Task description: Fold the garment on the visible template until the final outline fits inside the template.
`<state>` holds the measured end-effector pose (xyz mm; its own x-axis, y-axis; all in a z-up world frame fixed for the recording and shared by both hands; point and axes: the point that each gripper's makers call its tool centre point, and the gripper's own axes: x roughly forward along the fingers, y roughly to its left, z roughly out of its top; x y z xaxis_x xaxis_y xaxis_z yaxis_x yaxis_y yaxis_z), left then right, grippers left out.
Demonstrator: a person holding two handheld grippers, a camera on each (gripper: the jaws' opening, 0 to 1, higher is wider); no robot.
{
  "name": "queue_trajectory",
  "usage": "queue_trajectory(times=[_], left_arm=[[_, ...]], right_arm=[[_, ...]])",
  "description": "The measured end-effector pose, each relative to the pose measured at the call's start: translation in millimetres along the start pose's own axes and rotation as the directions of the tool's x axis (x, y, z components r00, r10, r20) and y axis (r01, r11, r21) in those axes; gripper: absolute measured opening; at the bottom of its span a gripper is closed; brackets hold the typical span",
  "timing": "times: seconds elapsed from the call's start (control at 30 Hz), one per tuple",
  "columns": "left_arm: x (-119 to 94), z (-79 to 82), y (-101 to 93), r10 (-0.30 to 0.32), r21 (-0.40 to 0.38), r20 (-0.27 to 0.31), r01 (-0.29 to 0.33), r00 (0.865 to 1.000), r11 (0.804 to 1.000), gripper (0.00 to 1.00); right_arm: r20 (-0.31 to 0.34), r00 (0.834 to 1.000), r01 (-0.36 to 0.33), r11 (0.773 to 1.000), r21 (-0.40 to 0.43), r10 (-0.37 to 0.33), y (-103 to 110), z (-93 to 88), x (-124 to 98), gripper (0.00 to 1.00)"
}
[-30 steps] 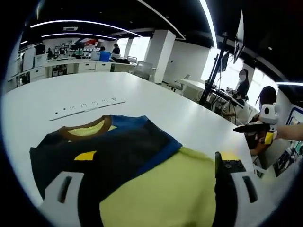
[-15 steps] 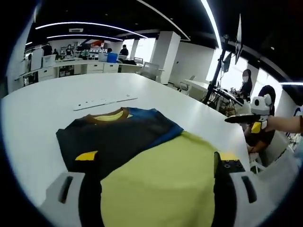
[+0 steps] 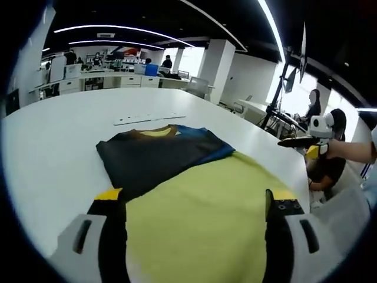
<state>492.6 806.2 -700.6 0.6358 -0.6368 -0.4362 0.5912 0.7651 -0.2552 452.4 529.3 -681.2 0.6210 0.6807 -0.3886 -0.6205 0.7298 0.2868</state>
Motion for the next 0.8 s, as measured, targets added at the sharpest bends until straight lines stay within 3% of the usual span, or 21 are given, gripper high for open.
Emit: queue_trajectory(times=[0.4, 0.67, 0.8], left_arm=[[-42, -24.6, 8.8, 0.040, -0.034, -0.016, -0.041, 0.999, 0.999, 0.93], [-55, -36.8, 8.5, 0.053, -0.059, -0.026, -0.054, 0.998, 0.997, 0.89], [-58, -47.0, 3.9, 0.040, -0.056, -0.057, -0.044, 0.998, 0.997, 0.85]], right_arm=[[-0.021, 1.000, 0.004, 1.000, 0.001, -0.004, 2, -7.8, -4, 0.89], [-0.022, 1.000, 0.010, 1.000, 0.016, -0.010, 3, -13.9, -9, 0.87], [-0.041, 0.999, 0.002, 1.000, 0.012, -0.002, 6, -20.7, -12, 0.84]])
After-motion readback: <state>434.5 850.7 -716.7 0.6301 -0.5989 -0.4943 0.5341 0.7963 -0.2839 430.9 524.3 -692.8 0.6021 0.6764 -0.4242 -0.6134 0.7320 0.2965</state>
